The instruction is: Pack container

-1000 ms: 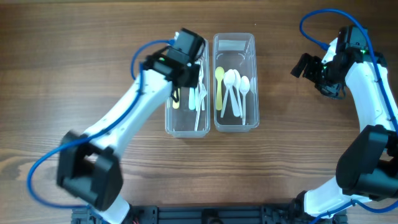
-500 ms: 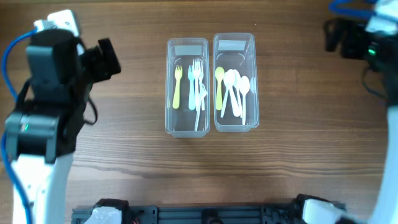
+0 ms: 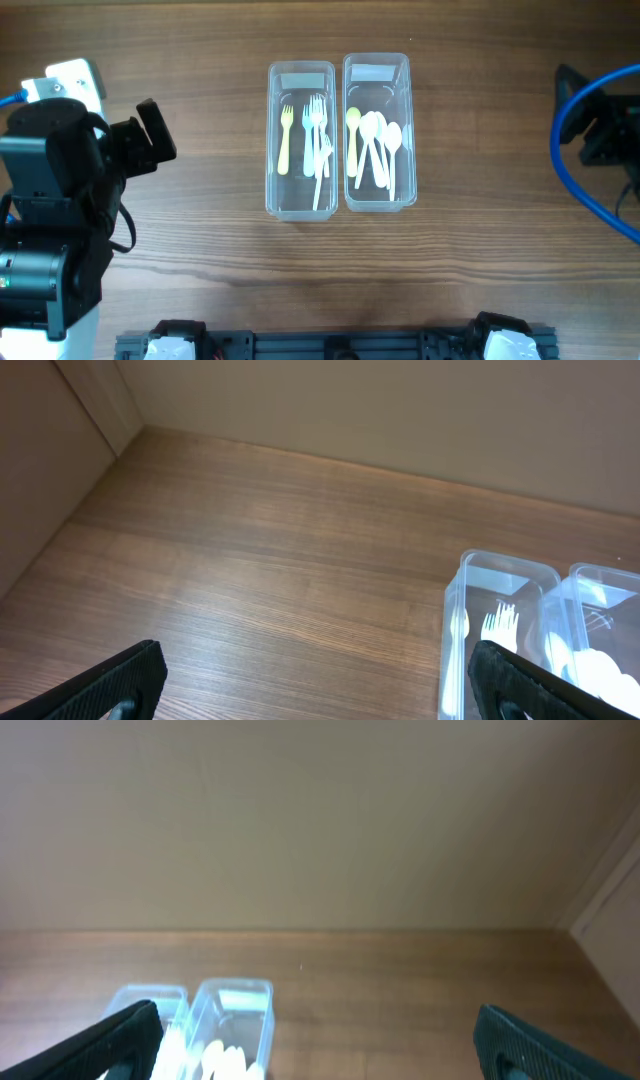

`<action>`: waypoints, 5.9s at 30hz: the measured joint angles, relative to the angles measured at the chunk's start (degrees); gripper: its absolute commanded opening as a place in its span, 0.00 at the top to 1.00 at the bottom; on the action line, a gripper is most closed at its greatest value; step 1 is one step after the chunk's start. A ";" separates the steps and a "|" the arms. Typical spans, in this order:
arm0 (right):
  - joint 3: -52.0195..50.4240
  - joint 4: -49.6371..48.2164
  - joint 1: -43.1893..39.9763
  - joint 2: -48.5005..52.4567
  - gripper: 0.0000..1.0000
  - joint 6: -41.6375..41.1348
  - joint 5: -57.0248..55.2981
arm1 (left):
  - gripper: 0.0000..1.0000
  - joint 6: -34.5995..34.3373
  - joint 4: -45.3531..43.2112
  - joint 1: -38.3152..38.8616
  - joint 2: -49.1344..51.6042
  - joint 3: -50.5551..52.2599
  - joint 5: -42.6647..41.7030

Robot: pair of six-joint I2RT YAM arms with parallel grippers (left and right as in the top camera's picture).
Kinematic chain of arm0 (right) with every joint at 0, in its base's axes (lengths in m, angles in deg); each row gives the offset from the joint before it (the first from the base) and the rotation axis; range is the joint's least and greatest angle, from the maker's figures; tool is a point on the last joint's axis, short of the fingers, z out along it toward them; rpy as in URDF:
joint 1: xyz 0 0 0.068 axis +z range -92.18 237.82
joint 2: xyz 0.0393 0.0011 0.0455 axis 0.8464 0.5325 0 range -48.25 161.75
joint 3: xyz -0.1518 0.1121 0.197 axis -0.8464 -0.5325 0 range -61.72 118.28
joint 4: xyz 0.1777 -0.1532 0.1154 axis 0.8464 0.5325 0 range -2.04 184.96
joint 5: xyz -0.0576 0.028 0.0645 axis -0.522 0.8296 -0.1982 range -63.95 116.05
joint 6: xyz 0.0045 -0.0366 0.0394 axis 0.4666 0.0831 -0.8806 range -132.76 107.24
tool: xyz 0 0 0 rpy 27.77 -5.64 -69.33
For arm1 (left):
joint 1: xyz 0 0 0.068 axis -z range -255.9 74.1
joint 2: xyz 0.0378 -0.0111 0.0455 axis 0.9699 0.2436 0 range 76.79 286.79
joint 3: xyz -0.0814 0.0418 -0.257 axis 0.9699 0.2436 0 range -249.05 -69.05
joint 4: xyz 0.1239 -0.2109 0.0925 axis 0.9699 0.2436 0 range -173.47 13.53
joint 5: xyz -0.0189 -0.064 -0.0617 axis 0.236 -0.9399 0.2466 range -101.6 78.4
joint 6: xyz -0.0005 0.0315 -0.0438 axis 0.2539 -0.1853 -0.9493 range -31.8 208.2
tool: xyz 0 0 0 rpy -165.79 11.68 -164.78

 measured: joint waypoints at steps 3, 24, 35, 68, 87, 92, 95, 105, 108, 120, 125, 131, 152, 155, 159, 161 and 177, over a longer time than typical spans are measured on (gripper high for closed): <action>-0.04 3.06 0.00 0.13 0.00 0.22 0.02 | 0.00 0.00 0.00 0.00 0.17 0.00 0.00; -9.90 -11.41 0.07 2.49 0.00 0.35 0.02 | 0.00 0.02 0.15 0.00 0.24 0.00 0.00; -45.53 -24.90 6.01 -30.03 0.00 -0.04 0.42 | 0.00 0.02 0.15 0.00 0.44 0.00 0.00; -92.89 -38.86 8.28 -59.08 0.00 -21.68 0.42 | 0.00 0.02 0.15 0.00 0.50 0.00 0.00; -92.89 -38.93 8.28 -59.08 0.00 -22.84 0.39 | 0.00 0.02 0.15 0.00 0.50 0.00 0.00; -92.89 -38.93 8.28 -59.08 0.00 -22.84 0.42 | 0.00 0.02 0.15 0.00 0.50 0.00 0.00; -92.89 -38.93 8.28 -59.08 0.00 -22.84 0.42 | 0.00 0.02 0.15 0.00 0.50 0.00 0.00; -92.89 -38.97 8.28 -59.23 0.00 -22.84 0.39 | 0.00 -0.02 -0.04 -4.72 -23.56 8.09 -11.28; -92.89 -38.97 8.28 -59.30 0.00 -22.84 0.39 | 0.00 0.00 -4.17 -7.87 -35.47 16.61 -14.64; -92.91 -38.97 8.28 -59.34 0.00 -22.86 0.42 | 0.00 -0.02 -38.80 -8.76 -47.30 62.58 -21.46; -92.91 -38.97 8.28 -59.34 0.00 -22.84 0.39 | 0.00 -0.02 -41.68 -8.37 -50.45 70.77 -23.06; -92.91 -38.99 8.28 -59.34 0.00 -22.84 0.42 | 0.00 -0.02 -42.16 -8.33 -57.81 76.04 -23.34; -92.91 -38.99 8.28 -59.34 0.00 -22.84 0.42 | 0.00 -0.02 -23.43 -7.48 -59.52 78.88 -23.71; -92.91 -38.99 8.28 -59.34 0.00 -22.84 0.39 | 0.00 0.00 -23.08 -7.48 -59.52 78.88 -23.69; -92.91 -38.99 8.28 -59.34 0.00 -22.84 0.39 | 0.00 -0.02 -22.97 -7.48 -59.52 78.88 -23.71; -92.91 -38.99 8.28 -59.34 0.00 -22.84 0.39 | 0.00 0.00 -22.97 -7.48 -59.52 78.88 -23.71; -92.91 -38.99 8.28 -59.34 0.00 -22.84 0.39 | 0.00 0.00 -22.95 -7.48 -59.52 78.88 -23.71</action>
